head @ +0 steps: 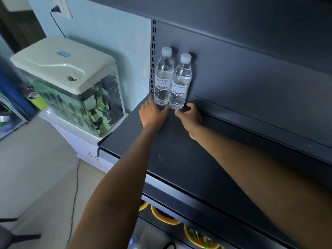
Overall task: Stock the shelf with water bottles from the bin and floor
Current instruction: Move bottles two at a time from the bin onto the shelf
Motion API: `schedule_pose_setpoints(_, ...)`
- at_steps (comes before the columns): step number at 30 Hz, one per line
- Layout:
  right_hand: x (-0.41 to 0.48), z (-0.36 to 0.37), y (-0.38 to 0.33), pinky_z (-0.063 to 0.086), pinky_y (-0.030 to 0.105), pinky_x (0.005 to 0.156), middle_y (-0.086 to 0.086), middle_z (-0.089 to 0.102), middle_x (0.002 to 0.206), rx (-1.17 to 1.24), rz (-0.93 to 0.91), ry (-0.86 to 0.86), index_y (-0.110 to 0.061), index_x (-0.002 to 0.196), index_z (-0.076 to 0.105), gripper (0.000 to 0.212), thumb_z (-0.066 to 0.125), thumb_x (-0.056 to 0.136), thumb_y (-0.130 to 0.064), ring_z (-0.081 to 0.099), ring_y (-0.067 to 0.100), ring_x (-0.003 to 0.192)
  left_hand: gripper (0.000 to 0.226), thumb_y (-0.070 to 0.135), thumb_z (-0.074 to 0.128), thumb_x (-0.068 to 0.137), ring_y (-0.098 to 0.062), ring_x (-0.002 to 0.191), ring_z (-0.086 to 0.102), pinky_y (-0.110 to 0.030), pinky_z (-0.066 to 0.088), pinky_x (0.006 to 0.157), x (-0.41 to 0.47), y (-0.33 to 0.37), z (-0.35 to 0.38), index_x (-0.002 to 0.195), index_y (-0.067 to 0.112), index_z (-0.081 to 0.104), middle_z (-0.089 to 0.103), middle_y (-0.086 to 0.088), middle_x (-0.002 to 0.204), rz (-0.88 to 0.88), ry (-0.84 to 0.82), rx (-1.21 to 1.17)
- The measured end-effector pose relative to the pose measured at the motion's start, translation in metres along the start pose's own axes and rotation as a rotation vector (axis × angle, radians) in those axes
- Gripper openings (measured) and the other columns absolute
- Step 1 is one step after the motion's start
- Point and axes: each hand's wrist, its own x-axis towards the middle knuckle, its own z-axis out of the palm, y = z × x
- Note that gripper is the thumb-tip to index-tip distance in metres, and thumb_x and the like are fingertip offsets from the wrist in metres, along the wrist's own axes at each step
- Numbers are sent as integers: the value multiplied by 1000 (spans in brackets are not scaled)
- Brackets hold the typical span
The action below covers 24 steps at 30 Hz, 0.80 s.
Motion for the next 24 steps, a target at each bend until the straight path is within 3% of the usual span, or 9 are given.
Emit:
schedule_pose_setpoints(4, -36, -15, 20, 55, 41, 86, 0, 64, 89, -51, -158, 35, -9, 131, 59, 44, 72, 90, -19, 66, 21, 86, 55, 38, 66, 91, -34, 114, 57, -47, 39, 104, -52, 14, -1, 136, 9, 55, 65, -9, 107, 37, 8, -154)
schedule_pose_setpoints(7, -73, -34, 41, 56, 38, 82, 6, 68, 92, -33, -283, 70, -8, 125, 62, 36, 71, 90, -11, 67, 20, 83, 48, 26, 65, 89, -33, 104, 60, -46, 44, 99, -102, 25, -1, 133, 8, 59, 65, -7, 93, 107, 8, -259)
schedule_pose_setpoints(12, -134, -82, 85, 57, 32, 82, 9, 70, 99, -14, -334, 135, -9, 122, 66, 31, 64, 92, 0, 68, 19, 88, 36, 20, 54, 90, -31, 101, 60, -44, 46, 95, -196, 50, 16, 121, 6, 65, 68, -8, 102, 252, -80, -294)
schedule_pose_setpoints(16, -190, -140, 123, 51, 12, 82, 9, 68, 108, -3, -316, 205, -8, 123, 66, 29, 62, 96, 2, 67, 13, 93, 27, 13, 49, 90, -28, 95, 60, -31, 40, 89, -271, 75, 39, 108, 8, 68, 70, -5, 103, 386, -129, -270)
schedule_pose_setpoints(20, -252, -202, 161, 55, 27, 89, 3, 66, 108, -45, -370, 322, -7, 123, 66, 29, 61, 95, 1, 67, 16, 96, 26, 17, 47, 94, -21, 92, 59, -25, 36, 85, -350, 103, 56, 106, 13, 69, 69, 1, 100, 476, -203, -300)
schedule_pose_setpoints(24, -314, -260, 208, 52, 29, 91, -1, 64, 107, -101, -347, 451, -8, 123, 66, 31, 62, 93, 0, 62, 18, 101, 27, 21, 46, 95, -23, 92, 59, -35, 42, 87, -432, 127, 73, 106, 12, 69, 68, 0, 98, 622, -294, -371)
